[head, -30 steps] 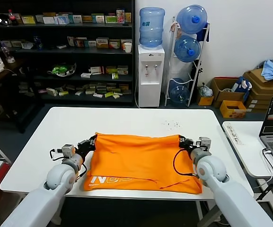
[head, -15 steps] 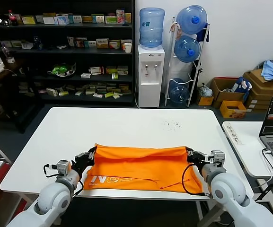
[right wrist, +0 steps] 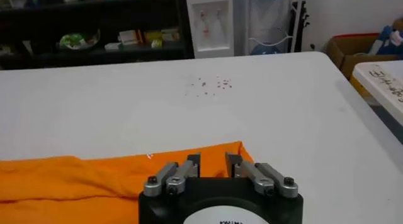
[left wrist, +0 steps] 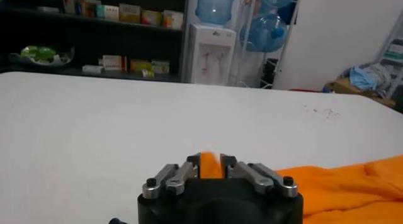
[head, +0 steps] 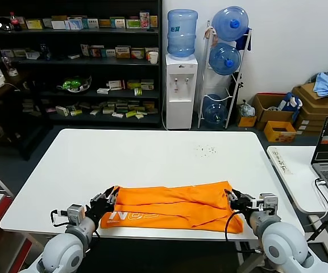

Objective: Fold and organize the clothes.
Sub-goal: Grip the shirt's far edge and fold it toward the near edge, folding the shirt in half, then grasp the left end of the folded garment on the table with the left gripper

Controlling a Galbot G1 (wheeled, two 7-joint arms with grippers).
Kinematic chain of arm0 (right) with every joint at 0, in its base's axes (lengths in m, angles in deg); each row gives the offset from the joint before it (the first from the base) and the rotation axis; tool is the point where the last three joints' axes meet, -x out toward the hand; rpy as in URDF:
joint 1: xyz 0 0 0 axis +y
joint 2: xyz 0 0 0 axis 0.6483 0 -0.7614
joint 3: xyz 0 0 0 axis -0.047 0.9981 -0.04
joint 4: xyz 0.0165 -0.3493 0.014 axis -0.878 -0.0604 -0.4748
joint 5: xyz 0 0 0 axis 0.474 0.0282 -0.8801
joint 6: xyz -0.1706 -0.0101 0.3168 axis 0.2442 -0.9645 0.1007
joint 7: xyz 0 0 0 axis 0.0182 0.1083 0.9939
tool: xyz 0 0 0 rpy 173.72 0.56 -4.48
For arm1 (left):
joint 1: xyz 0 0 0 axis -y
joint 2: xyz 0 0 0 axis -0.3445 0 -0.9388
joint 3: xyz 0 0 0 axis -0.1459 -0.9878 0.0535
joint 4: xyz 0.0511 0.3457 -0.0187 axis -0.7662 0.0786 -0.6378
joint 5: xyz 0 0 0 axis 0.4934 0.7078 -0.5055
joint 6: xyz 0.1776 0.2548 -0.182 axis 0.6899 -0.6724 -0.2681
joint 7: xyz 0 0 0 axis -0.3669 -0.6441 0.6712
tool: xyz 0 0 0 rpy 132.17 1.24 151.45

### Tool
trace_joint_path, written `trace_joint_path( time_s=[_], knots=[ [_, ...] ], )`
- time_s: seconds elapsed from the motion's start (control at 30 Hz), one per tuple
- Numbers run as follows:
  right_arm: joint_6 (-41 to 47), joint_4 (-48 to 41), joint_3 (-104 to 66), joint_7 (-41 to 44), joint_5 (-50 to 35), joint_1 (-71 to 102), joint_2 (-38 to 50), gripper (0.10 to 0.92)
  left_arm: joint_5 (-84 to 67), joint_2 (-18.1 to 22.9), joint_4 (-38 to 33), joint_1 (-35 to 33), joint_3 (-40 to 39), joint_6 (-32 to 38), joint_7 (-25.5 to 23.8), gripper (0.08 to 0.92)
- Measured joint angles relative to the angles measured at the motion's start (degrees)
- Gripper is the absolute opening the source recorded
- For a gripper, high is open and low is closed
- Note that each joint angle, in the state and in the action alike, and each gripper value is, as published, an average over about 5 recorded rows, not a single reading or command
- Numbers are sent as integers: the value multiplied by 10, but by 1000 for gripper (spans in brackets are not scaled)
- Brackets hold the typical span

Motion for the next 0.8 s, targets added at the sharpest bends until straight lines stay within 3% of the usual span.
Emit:
trace_joint_path(
  time_s=[0.43,0.57,0.8],
  knots=[
    [-18,23,-66,15,22,70,-17,797,12,25,-12,-52,36,-2,-5,742],
    [-21,31,-82,17,27,90,-25,820,21,44,4,-55,42,6,-13,812],
    [-24,41,-97,19,32,110,-33,823,31,72,35,-54,43,19,-25,822]
  ],
)
